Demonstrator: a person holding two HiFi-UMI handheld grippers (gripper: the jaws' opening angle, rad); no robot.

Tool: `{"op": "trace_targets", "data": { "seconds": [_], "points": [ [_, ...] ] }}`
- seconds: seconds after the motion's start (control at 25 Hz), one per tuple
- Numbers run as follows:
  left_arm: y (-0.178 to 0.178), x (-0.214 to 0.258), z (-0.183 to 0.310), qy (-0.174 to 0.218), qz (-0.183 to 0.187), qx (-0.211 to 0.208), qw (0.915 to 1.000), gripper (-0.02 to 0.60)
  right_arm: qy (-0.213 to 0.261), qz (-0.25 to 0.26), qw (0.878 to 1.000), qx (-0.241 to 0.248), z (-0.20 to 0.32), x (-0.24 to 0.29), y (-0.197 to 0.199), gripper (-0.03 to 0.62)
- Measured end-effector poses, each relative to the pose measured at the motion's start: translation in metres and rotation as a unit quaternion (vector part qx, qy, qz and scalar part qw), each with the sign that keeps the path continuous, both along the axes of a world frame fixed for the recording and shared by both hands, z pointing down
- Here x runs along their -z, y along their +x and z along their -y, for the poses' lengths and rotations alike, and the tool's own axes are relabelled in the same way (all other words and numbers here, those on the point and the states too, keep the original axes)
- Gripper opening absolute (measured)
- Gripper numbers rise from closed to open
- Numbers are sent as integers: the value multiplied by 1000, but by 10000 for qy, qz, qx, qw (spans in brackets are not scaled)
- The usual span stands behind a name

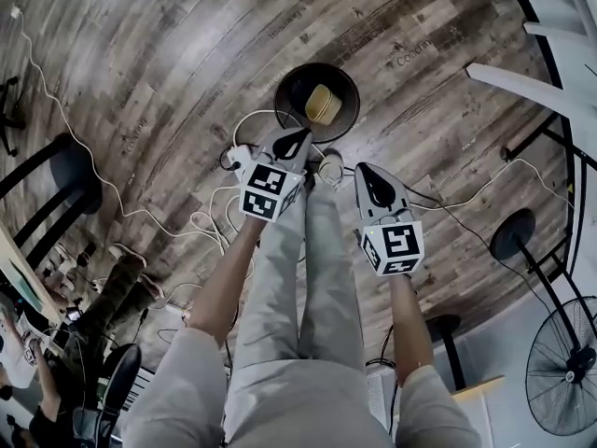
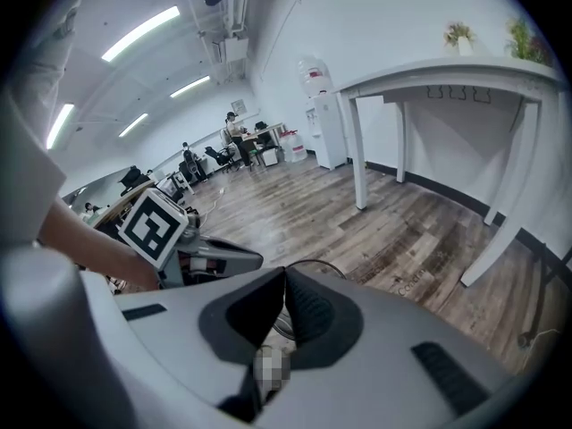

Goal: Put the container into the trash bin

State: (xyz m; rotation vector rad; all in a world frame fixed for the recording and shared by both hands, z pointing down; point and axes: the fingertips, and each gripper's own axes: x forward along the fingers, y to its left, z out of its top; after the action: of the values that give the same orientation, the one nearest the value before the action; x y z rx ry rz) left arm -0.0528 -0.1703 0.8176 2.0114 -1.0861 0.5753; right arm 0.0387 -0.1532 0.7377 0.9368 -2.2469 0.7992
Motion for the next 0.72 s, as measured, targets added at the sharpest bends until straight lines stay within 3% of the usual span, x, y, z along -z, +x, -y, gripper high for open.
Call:
{"op": "trace_targets", "data": {
  "seconds": [0.4, 0.72],
  "points": [
    [-10, 68, -4, 311, 54, 115, 9994, 12, 149, 44, 9999, 23, 11, 31, -11, 15],
    [-20, 124, 8, 611, 93, 294, 9977, 11, 585, 72, 9982, -123, 31, 79, -3, 14]
  ]
}}
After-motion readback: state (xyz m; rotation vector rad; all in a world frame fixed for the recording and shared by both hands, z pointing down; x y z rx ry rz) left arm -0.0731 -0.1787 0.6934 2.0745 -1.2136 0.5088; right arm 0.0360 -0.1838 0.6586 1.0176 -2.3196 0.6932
